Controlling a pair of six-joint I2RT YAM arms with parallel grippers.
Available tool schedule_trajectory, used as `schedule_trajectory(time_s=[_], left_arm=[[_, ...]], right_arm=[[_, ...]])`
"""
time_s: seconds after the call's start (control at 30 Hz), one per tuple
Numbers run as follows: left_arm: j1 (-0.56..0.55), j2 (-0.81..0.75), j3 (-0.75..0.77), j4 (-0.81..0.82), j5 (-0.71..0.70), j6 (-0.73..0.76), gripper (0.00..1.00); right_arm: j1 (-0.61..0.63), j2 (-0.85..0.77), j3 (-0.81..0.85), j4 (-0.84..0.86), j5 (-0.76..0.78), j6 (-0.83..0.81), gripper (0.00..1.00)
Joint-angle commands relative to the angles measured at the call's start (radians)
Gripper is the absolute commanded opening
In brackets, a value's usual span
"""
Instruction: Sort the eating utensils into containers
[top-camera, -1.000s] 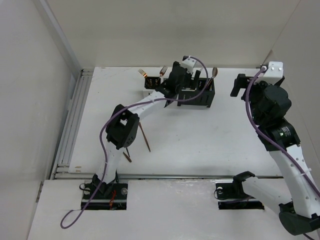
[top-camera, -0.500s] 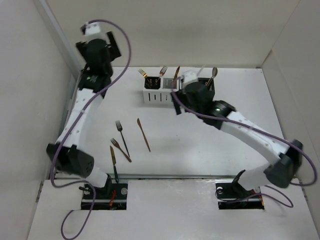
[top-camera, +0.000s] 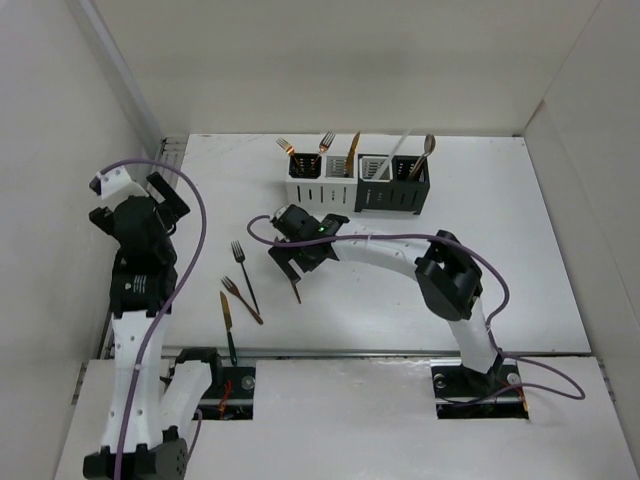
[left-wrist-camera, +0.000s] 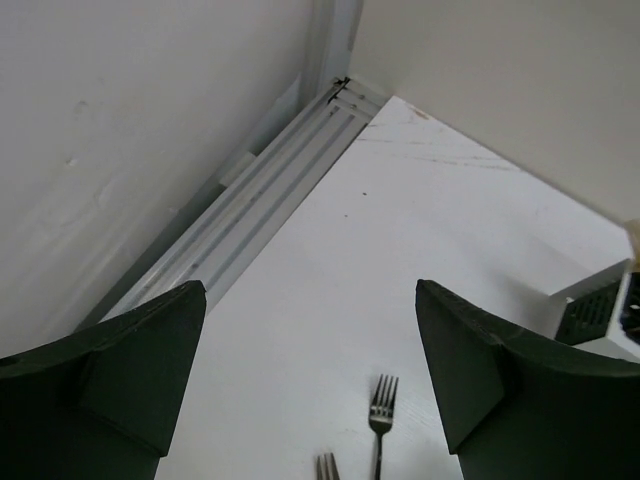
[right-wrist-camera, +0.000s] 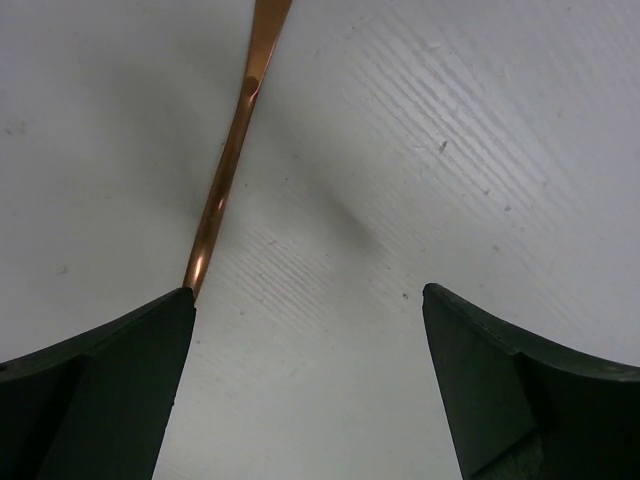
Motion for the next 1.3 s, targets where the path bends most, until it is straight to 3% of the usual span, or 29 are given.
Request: schedule_trajectory(time_s=[0.0, 0.3, 0.5, 0.53, 0.57, 0.63, 0.67, 0.77, 0.87, 1.07, 1.27], left_arm=[[0.031, -0.047, -0.026, 0.012, 0.092, -0.084, 0.83], [0.042, -0.079, -0.06, 0.041, 0.073, -0.093, 0.85], [0.023, -0.089, -0.079, 0.05, 0.083, -0.102, 0.85], [0.023, -0.089, -0.08, 0.05, 0.073, -0.102, 0.85], [0.023, -0.099, -0.08, 0.05, 0.062, -0.092, 0.85], [0.014, -0.11, -0.09, 0.05, 0.028, -0.091, 0.86], [0.014, -0.11, -0.09, 0.059, 0.019, -0.081, 0.86], [0.014, -0.119, -0.099, 0.059, 0.007, -0.07, 0.86], [0.014, -0.119, -0.099, 0.079, -0.004, -0.059, 0.86], [0.005, -0.147, -0.099, 0.068, 0.007, -0.059, 0.86], [-0.004, -0.178, -0.109, 0.068, 0.016, -0.059, 0.86]], right_arm=[[0.018, 0.003, 0.044, 0.004, -0.028, 0.036, 1.0], [0.038, 0.117, 0.106, 0.038, -0.048, 0.056, 0.99], [0.047, 0.213, 0.149, 0.001, 0.009, 0.094, 0.93], [0.047, 0.241, 0.149, -0.028, 0.009, 0.103, 0.9], [0.047, 0.25, 0.149, -0.04, 0.021, 0.12, 0.77], [0.047, 0.259, 0.136, -0.071, 0.037, 0.131, 0.62], [0.047, 0.259, 0.136, -0.082, 0.047, 0.145, 0.47], [0.047, 0.259, 0.104, -0.103, 0.034, 0.156, 0.29], [0.047, 0.259, 0.055, -0.085, 0.018, 0.179, 0.0], [0.047, 0.168, 0.045, -0.054, 0.063, 0.142, 0.0], [0.047, -0.107, -0.041, 0.179, 0.106, 0.079, 0.0]])
